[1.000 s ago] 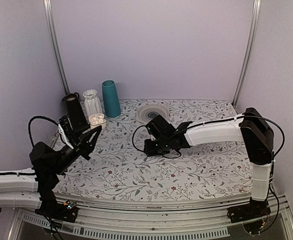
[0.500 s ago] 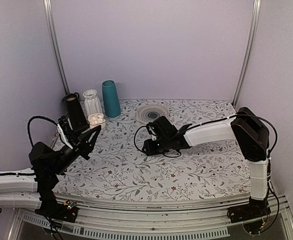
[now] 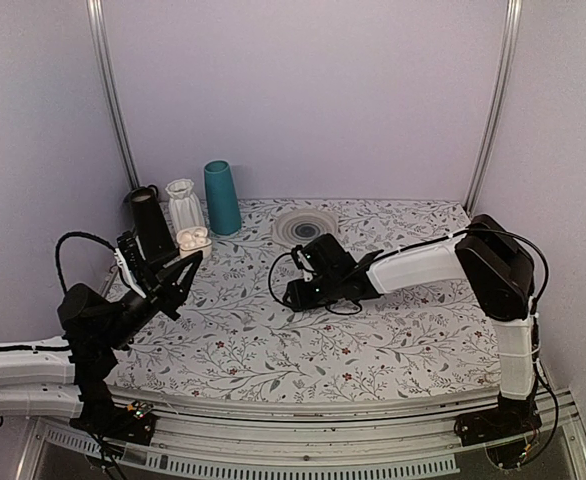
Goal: Insert the wireless bluetooth earbuds into the charging case
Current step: Adjust the left earbud at the center of the board.
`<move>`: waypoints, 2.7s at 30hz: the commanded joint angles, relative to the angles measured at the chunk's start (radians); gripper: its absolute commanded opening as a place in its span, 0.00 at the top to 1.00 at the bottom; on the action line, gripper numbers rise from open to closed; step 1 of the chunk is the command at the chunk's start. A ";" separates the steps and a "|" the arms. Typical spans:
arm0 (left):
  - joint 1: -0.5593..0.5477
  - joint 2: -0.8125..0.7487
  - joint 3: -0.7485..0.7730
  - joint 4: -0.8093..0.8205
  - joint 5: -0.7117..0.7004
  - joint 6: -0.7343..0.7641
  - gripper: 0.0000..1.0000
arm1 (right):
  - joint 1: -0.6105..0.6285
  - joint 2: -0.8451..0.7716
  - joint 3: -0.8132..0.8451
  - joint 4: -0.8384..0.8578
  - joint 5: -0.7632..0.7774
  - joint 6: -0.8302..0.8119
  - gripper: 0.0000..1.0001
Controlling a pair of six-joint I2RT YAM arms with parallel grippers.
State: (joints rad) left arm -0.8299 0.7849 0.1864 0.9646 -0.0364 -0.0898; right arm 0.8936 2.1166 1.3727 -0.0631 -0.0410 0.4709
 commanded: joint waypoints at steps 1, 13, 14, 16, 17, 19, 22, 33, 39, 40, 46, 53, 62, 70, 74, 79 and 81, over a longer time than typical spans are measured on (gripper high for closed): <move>0.009 -0.010 0.028 0.002 0.003 -0.005 1.00 | -0.007 0.031 -0.013 0.032 -0.028 -0.028 0.51; 0.009 -0.013 0.028 -0.003 0.001 -0.003 1.00 | -0.006 -0.001 -0.065 0.038 -0.060 0.013 0.51; 0.008 -0.012 0.026 -0.002 0.001 -0.005 1.00 | -0.006 -0.008 -0.079 0.047 -0.066 0.018 0.51; 0.009 -0.013 0.027 -0.001 0.003 -0.007 1.00 | 0.000 -0.024 -0.097 0.057 -0.071 0.025 0.51; 0.009 -0.013 0.026 -0.001 0.003 -0.007 1.00 | 0.004 -0.032 -0.106 0.060 -0.070 0.027 0.51; 0.009 -0.013 0.025 -0.001 0.003 -0.007 1.00 | 0.014 -0.043 -0.116 0.065 -0.071 0.033 0.51; 0.008 -0.013 0.025 0.000 0.003 -0.007 1.00 | 0.034 -0.052 -0.115 0.060 -0.073 0.041 0.51; 0.009 -0.012 0.017 0.005 0.000 -0.008 1.00 | 0.075 -0.057 -0.070 0.048 -0.111 0.035 0.51; 0.008 -0.014 0.014 0.005 -0.006 -0.005 1.00 | 0.076 -0.080 -0.067 0.010 -0.050 0.025 0.51; 0.008 -0.015 0.013 0.005 -0.005 -0.005 1.00 | 0.074 -0.085 -0.067 0.004 -0.036 0.017 0.51; 0.010 -0.015 0.013 0.005 -0.007 -0.003 1.00 | 0.054 -0.088 -0.064 -0.014 0.010 -0.084 0.51; 0.012 -0.016 0.020 -0.001 -0.008 0.002 1.00 | 0.053 -0.049 -0.015 -0.041 0.045 -0.218 0.54; 0.014 -0.022 0.029 -0.015 -0.004 0.002 1.00 | 0.052 -0.012 0.051 -0.087 0.038 -0.335 0.64; 0.014 -0.028 0.035 -0.028 0.002 0.001 1.00 | 0.049 0.038 0.092 -0.120 -0.002 -0.353 0.67; 0.015 -0.030 0.037 -0.030 0.001 0.002 1.00 | 0.049 0.048 0.103 -0.126 -0.001 -0.325 0.67; 0.014 -0.028 0.036 -0.029 0.003 -0.001 1.00 | 0.049 0.057 0.104 -0.132 -0.010 -0.298 0.67; 0.015 -0.029 0.036 -0.030 0.003 -0.001 1.00 | 0.049 0.053 0.099 -0.136 -0.015 -0.289 0.67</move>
State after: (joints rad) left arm -0.8261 0.7639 0.1959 0.9344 -0.0357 -0.0902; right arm 0.9466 2.1559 1.4483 -0.1806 -0.0395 0.1520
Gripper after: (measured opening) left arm 0.205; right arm 0.333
